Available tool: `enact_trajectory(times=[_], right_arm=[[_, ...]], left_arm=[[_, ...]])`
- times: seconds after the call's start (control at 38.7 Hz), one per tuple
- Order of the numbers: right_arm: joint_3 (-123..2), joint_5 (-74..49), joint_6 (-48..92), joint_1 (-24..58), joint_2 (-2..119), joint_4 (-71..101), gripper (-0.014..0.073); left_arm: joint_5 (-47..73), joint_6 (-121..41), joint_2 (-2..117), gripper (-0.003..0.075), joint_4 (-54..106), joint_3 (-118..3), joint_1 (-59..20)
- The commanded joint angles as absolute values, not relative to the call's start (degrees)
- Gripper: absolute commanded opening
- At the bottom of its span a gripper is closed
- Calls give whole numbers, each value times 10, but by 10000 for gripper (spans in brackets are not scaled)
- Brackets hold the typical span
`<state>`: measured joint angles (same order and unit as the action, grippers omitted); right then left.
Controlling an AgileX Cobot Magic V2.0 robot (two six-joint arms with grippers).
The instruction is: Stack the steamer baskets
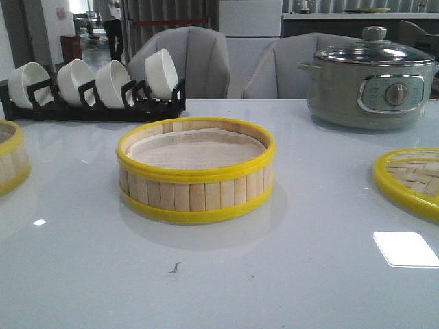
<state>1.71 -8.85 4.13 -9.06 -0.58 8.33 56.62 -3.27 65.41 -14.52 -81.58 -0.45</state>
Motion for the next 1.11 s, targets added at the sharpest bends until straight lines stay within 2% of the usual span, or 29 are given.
enact_trajectory(times=[0.0, 0.21, 0.57, 0.7, 0.78, 1.09], right_arm=[[9, -35, 46, -91, -18, 86, 49], [9, -5, 46, -91, -18, 60, 49], [-16, 169, 46, -91, -18, 60, 49], [-115, 36, 42, -62, 12, 72, 49], [-185, -34, 46, -34, 76, 61, 49], [-514, -264, 46, -18, 435, 25, 49]], left_arm=[[538, -34, 643, 87, -152, -830, -7], [539, -34, 643, 87, -152, -830, -7], [539, -34, 643, 87, -152, -830, -7], [539, -34, 643, 87, -156, -830, -7], [539, -34, 643, 87, -156, -830, -7], [542, -34, 644, 87, -153, -830, -7]])
